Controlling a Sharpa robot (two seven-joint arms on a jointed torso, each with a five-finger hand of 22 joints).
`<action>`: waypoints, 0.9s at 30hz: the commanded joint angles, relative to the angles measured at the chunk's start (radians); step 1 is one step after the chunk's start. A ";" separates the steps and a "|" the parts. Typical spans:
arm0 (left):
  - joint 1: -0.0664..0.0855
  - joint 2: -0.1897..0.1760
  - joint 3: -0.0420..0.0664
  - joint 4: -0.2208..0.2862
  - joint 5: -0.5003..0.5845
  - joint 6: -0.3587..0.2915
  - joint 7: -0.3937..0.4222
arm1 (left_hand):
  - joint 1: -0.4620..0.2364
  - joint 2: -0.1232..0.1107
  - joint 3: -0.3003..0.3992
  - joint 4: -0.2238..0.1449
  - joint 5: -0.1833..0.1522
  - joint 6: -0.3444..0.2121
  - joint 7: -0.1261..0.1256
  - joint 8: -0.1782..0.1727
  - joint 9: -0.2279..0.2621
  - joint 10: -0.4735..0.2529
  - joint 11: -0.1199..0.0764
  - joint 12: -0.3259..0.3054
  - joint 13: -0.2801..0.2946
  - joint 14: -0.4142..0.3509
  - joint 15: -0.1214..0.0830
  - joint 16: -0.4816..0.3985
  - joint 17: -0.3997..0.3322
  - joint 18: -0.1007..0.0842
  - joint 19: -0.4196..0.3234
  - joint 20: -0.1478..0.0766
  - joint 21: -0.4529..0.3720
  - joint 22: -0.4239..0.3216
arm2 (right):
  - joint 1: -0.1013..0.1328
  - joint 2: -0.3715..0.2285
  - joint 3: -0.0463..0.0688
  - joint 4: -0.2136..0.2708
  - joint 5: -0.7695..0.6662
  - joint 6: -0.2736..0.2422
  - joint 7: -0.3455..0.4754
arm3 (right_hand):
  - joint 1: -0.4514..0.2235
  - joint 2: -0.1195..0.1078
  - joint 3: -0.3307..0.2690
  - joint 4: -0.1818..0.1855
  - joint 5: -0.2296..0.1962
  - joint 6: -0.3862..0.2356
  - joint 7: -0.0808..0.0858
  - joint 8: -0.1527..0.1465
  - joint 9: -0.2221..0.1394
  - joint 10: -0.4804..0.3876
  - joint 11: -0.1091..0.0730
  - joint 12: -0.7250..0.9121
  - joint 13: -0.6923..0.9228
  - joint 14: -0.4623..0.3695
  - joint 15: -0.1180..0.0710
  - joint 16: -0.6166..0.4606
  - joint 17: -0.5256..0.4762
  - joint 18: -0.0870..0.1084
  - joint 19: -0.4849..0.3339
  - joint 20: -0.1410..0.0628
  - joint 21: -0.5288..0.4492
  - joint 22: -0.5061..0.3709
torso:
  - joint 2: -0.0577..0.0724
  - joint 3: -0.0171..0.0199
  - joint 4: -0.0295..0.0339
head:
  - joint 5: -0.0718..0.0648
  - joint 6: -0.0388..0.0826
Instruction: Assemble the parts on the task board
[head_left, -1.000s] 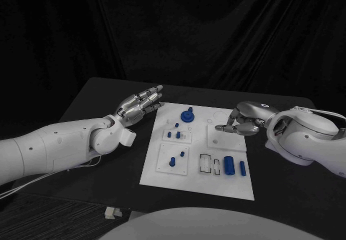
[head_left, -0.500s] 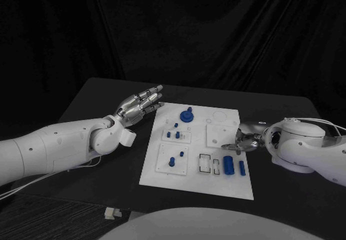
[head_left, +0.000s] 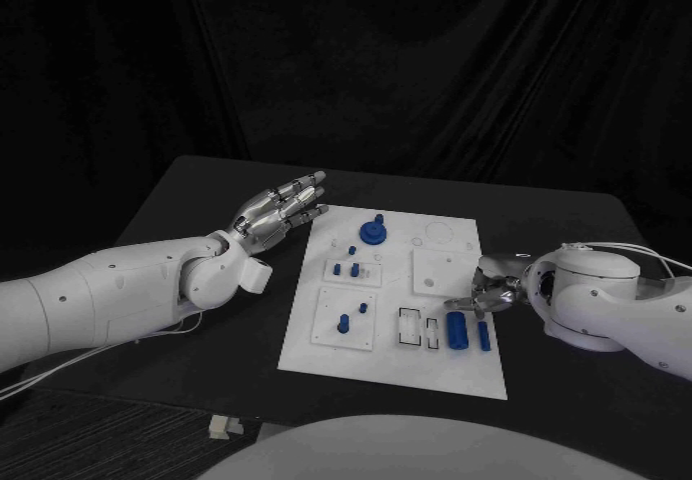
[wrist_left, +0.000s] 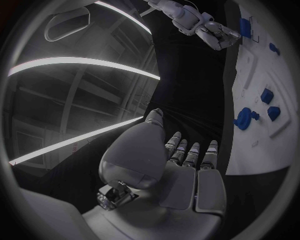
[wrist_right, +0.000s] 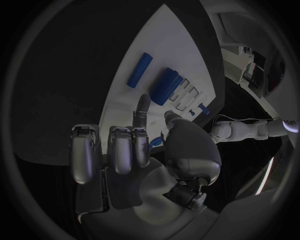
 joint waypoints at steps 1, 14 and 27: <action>-0.002 0.002 0.001 0.000 0.001 0.014 0.007 | 0.002 0.011 0.005 -0.002 0.005 0.002 0.003 0.007 0.001 -0.003 0.006 0.001 0.001 0.001 0.009 0.002 -0.001 0.016 0.000 0.004 0.002 0.001 | -0.005 0.003 0.000 -0.001 0.009 -0.001 -0.028 | -0.001 0.001 -0.007 -0.002 0.000 -0.012 0.001 -0.011 -0.001 0.105 -0.002 0.002 0.263 0.104 0.000 0.003 0.263 -0.005 0.087 -0.006 -0.001 0.250 | 0.000 -0.0001 0.0000 | 0.002 0.000; -0.003 0.003 0.001 -0.004 0.001 0.016 0.003 | 0.002 0.012 0.005 -0.002 0.006 0.002 0.002 0.007 0.001 -0.003 0.008 0.001 0.001 0.000 0.010 0.002 -0.001 0.016 0.000 0.005 0.002 0.001 | -0.027 0.016 0.000 -0.010 0.018 -0.045 -0.017 | 0.031 -0.002 -0.012 -0.003 0.038 -0.032 0.014 -0.059 -0.006 0.105 0.009 0.002 0.263 0.104 0.010 0.003 0.263 -0.001 0.079 0.003 -0.014 0.245 | 0.000 -0.0002 0.0001 | 0.003 0.000; -0.005 0.005 0.001 -0.008 0.001 0.019 -0.004 | 0.001 0.013 0.005 -0.001 0.005 0.001 0.003 0.007 0.001 -0.003 0.009 0.000 0.000 0.000 0.010 0.000 -0.002 0.016 0.000 0.005 0.002 0.000 | -0.042 0.027 0.000 -0.016 0.018 -0.046 -0.022 | 0.044 -0.032 -0.032 0.000 0.055 -0.073 0.032 -0.100 0.001 0.105 0.024 0.002 0.263 0.104 0.023 0.003 0.263 0.003 0.069 0.014 -0.030 0.238 | 0.000 0.0000 0.0000 | 0.002 0.000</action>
